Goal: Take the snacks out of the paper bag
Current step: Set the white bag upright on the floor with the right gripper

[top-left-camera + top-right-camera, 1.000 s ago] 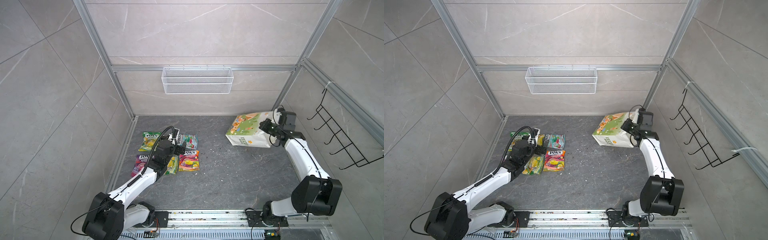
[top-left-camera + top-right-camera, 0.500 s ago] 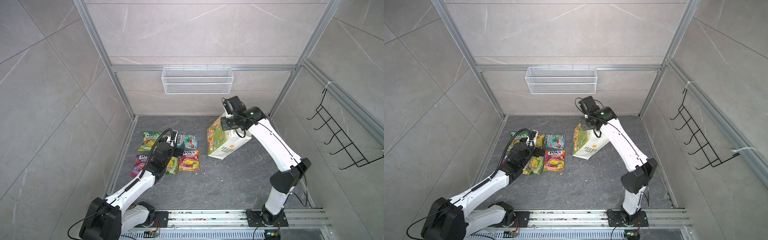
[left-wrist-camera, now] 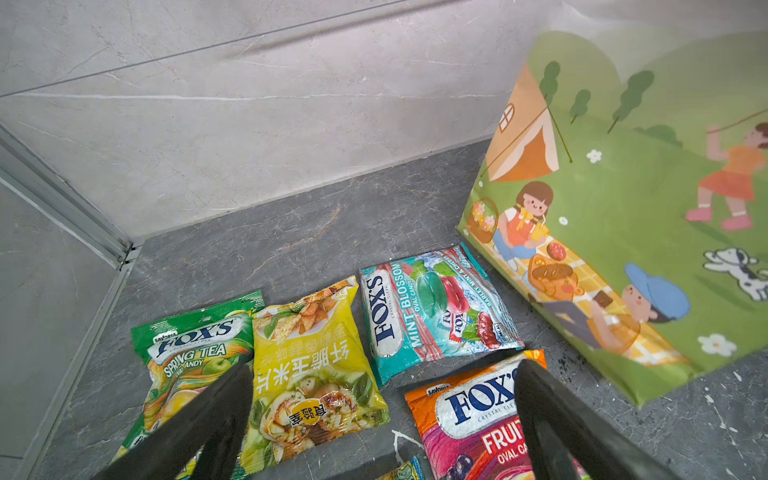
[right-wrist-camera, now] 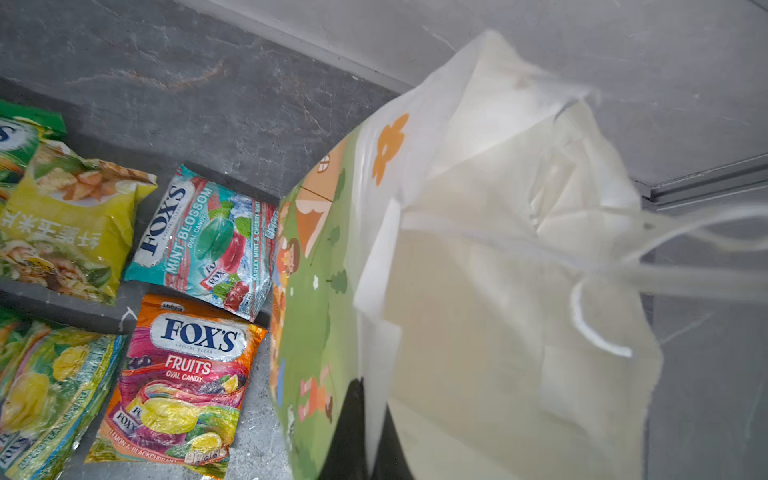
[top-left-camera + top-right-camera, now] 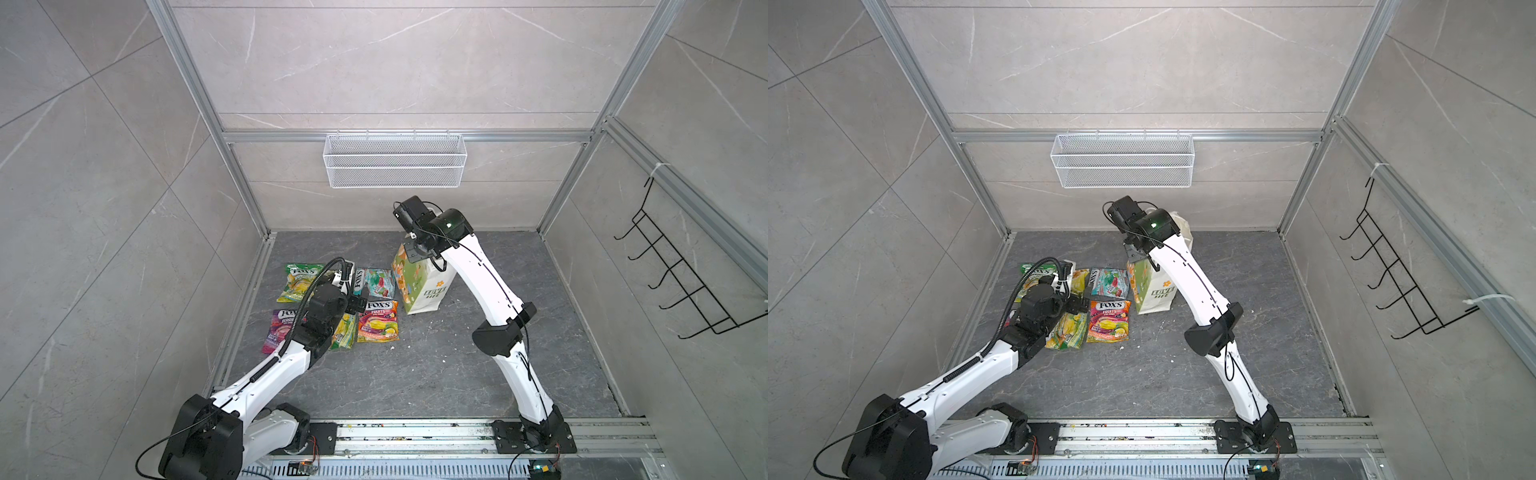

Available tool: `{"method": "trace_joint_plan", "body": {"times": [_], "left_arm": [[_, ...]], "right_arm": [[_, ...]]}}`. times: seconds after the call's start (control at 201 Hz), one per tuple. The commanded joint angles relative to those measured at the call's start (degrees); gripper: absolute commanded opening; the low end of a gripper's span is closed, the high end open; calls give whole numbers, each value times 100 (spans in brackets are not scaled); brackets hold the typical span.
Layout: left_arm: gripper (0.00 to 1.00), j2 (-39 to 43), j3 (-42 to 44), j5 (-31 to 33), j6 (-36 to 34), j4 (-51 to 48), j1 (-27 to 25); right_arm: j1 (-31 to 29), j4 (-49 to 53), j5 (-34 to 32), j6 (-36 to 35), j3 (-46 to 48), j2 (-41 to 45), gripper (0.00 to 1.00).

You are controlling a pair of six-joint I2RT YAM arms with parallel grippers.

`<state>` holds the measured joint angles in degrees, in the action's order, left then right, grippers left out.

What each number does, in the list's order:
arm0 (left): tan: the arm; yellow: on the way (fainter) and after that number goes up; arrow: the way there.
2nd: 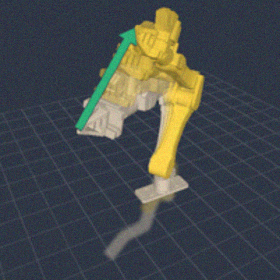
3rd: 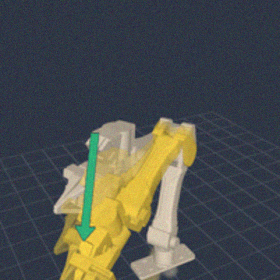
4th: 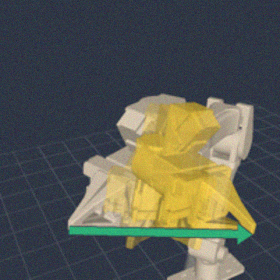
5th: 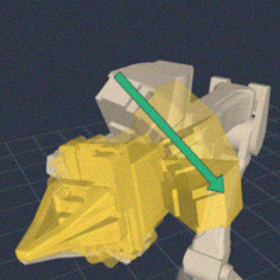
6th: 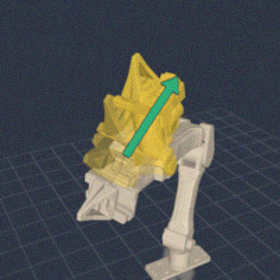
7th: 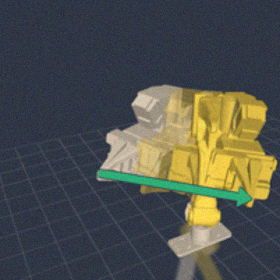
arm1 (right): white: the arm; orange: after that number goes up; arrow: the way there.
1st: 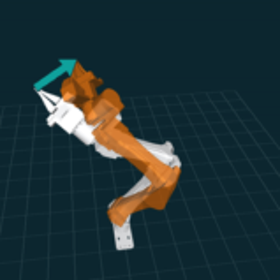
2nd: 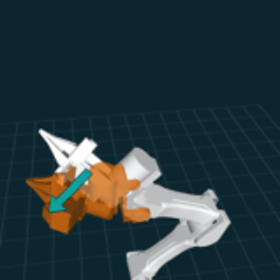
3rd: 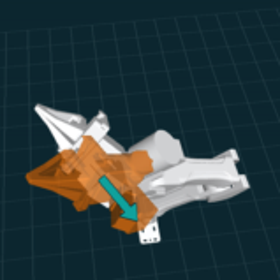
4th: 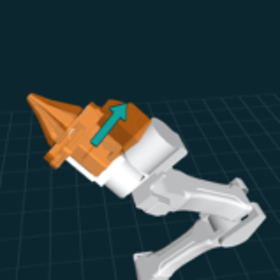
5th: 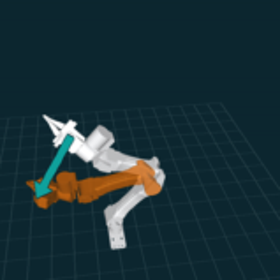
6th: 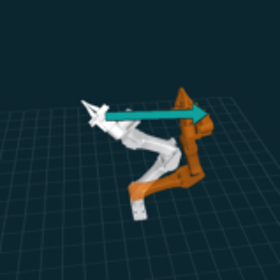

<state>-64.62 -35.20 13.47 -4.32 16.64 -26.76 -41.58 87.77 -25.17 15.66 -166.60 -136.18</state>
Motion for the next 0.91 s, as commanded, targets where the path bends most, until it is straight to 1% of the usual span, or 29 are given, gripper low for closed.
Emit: {"method": "trace_joint_plan", "body": {"times": [0.0, 0.095, 0.144, 0.219, 0.368, 0.513, 0.587, 0.727, 0.901], "left_arm": [[100, -28, -29, 120, -4, 124, -13], [100, 1, -31, 82, 0, 87, -13], [100, 2, -22, 75, 5, 83, -11], [100, 6, -30, 71, 2, 81, -14], [100, -19, -48, 76, -8, 78, -13], [100, -73, -48, 39, -8, 103, -13], [100, -101, -57, 26, 10, 115, -13], [100, -120, -74, 3, 12, 118, -13], [100, -136, -79, 4, -6, 137, -13]], "right_arm": [[-92, 216, -194, 217, 120, -81, 0], [-193, 41, -331, 271, 267, -56, 0], [-256, 30, -557, 273, 226, -87, 0], [-292, 47, -639, 321, 186, -118, 0], [-345, 238, -1379, 399, 198, -128, 0], [-333, 475, -1881, 376, 172, -137, 0], [-313, 520, -1958, 354, 168, -113, 0], [-292, 588, -2334, 231, 168, -115, 0], [-205, 537, -2124, 155, 272, -174, 0]]}}
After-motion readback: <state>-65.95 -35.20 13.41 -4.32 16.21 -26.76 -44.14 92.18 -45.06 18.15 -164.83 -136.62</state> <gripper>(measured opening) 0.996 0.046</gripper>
